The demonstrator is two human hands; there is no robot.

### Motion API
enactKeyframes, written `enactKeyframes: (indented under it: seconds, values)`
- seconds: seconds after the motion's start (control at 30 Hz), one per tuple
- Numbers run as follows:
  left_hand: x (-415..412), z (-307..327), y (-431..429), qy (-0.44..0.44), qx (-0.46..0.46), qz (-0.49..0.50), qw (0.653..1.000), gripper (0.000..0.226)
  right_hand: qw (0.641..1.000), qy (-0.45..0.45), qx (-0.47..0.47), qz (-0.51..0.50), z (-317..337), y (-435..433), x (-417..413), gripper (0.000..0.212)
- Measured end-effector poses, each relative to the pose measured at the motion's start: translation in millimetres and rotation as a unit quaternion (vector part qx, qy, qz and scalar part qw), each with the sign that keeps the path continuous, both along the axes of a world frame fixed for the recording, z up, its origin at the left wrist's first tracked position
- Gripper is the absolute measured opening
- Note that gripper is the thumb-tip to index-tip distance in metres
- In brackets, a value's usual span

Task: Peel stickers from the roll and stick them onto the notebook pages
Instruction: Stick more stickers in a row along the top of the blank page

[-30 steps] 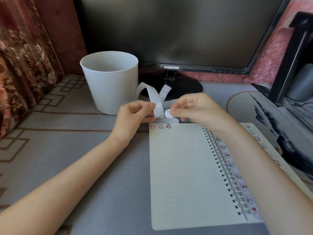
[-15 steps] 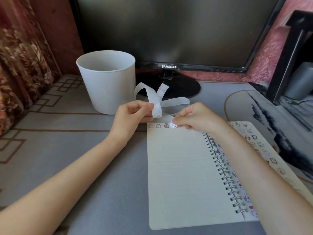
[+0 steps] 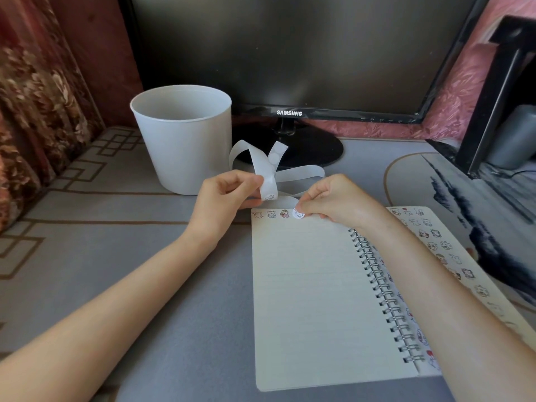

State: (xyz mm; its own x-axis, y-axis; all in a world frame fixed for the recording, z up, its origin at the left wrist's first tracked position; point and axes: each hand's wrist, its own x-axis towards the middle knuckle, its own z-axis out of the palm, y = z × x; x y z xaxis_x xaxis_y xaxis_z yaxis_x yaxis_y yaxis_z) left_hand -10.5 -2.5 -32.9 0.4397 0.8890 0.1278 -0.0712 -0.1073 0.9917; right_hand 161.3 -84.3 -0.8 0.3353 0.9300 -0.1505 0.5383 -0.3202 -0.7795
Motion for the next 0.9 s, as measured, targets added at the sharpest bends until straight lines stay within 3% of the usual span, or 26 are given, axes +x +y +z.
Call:
enactKeyframes:
  seconds: [0.9]
  values:
    - [-0.2,0.0,-0.9,-0.007,-0.004,-0.004,1.0,0.015,0.999,-0.046,0.013,-0.011,-4.0,1.0,-3.4,0.014]
